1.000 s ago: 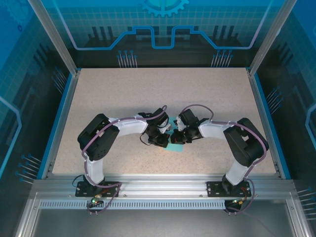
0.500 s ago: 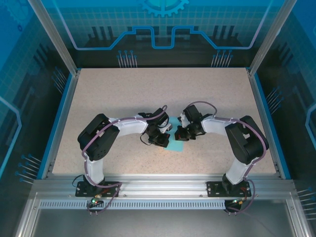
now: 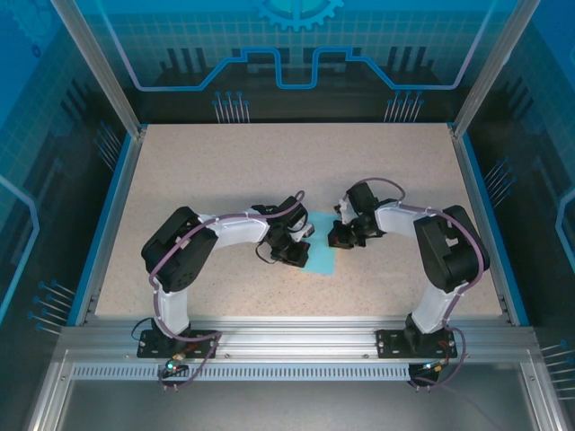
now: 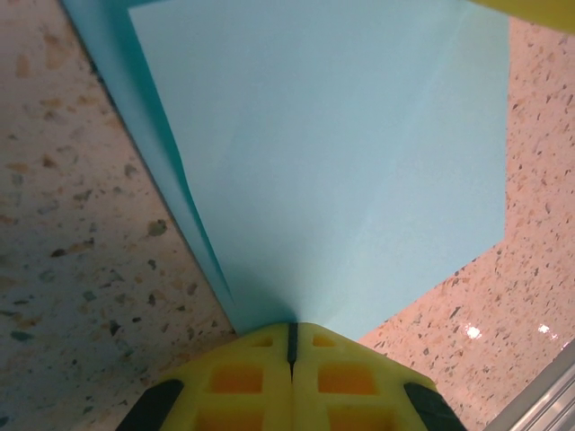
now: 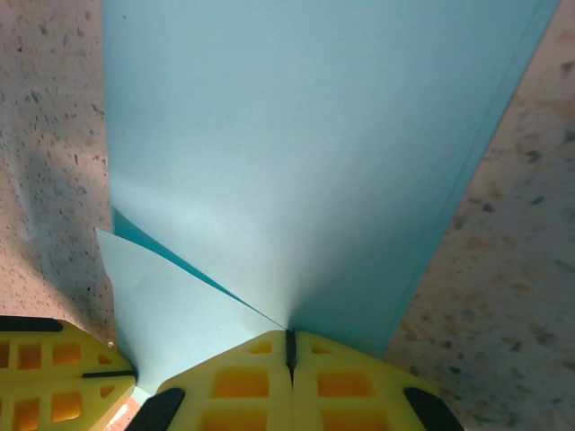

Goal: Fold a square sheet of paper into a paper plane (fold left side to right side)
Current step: Fold the triangle a second time at the center of the table.

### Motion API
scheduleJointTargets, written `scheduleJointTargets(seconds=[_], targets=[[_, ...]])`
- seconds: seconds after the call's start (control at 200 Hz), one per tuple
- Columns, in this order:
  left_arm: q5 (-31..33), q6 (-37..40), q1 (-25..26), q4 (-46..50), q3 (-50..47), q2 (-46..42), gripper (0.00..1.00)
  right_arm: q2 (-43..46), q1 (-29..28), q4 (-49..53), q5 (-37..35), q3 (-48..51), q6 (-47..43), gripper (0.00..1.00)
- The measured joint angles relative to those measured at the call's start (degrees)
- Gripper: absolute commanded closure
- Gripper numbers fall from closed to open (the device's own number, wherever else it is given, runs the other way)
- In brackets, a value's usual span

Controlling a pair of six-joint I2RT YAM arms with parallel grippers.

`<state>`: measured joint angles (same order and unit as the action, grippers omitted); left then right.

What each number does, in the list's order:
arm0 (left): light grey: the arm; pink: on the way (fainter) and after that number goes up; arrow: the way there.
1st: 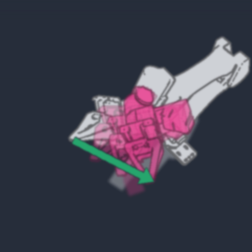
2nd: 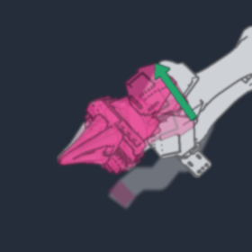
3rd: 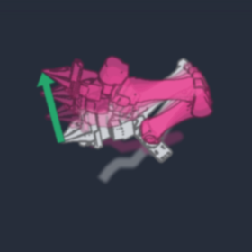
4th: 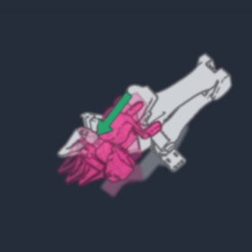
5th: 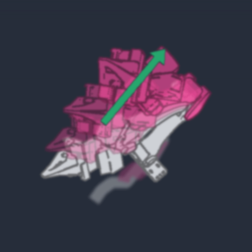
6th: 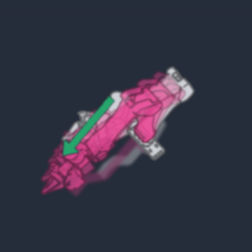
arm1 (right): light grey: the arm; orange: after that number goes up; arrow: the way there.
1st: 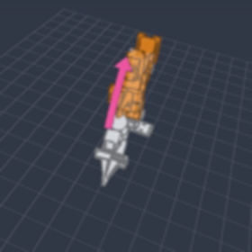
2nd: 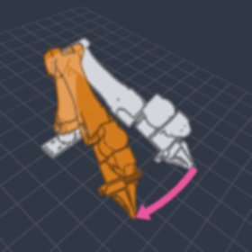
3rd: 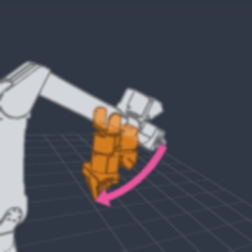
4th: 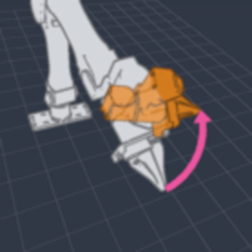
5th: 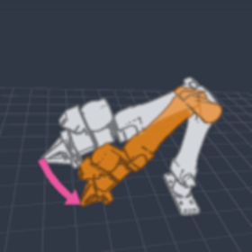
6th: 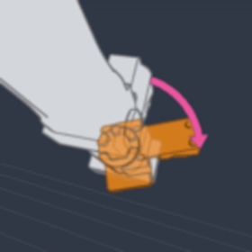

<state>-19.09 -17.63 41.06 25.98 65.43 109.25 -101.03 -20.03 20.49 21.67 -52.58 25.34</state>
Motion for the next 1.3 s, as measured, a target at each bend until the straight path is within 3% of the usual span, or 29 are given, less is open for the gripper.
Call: scheduleJointTargets(seconds=[0.275,0.59,0.95,1.301], targets=[[0.0,0.0,0.0,-0.3,0.0,0.0,0.98,-0.2,4.3,0.7,0.0,-0.4,-2.3,1.0],[0.1,0.0,0.0,-0.3,0.0,0.0,0.98,3.3,4.7,1.4,-1.0,-0.5,-2.7,1.0],[0.3,0.0,0.2,-0.3,0.0,0.0,0.98,2.3,-4.3,-2.1,2.4,-0.4,1.4,1.0],[0.5,0.0,0.3,2.4,1.3,0.0,0.98,-1.2,-4.8,-1.0,2.2,-0.5,1.8,1.0]])
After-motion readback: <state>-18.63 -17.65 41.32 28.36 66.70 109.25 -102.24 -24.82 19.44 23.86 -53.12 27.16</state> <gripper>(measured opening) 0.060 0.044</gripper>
